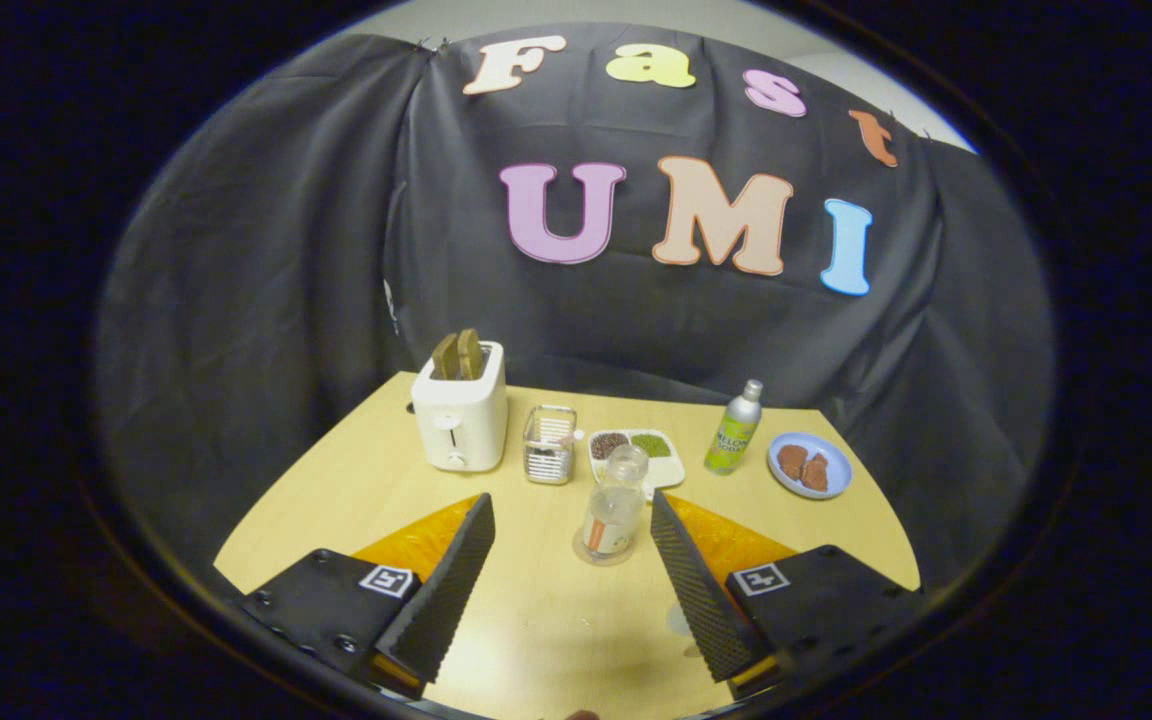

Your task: Take the bottle from table, then pour the juice into the cup, finally place the bottle on the coaster

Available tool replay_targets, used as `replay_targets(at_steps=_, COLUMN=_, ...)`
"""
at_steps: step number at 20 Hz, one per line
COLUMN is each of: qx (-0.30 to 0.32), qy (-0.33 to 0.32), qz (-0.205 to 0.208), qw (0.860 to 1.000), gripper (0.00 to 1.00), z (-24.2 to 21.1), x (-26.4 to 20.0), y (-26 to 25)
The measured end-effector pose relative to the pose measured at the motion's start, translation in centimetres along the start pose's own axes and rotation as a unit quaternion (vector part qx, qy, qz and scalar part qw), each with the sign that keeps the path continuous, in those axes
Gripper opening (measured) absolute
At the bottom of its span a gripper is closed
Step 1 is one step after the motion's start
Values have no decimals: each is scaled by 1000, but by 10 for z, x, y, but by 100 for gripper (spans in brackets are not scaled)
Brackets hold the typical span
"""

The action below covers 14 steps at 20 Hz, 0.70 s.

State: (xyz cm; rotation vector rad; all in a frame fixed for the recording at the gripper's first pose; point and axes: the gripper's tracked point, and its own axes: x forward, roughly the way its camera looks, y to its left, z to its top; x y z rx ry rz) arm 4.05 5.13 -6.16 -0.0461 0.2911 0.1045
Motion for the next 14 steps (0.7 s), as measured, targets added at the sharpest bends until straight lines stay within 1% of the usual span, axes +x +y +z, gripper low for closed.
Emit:
replay_targets(at_steps=6, qx=22, qy=-36, qz=45, qw=998, gripper=99, z=29, x=-22, y=10)
replay_targets(at_steps=10, qx=10, qy=-45, qz=62, qw=997, gripper=99, z=28, x=-34, y=14)
replay_targets(at_steps=14, qx=1, qy=-49, qz=86, qw=995, gripper=99, z=23, x=-52, y=29)
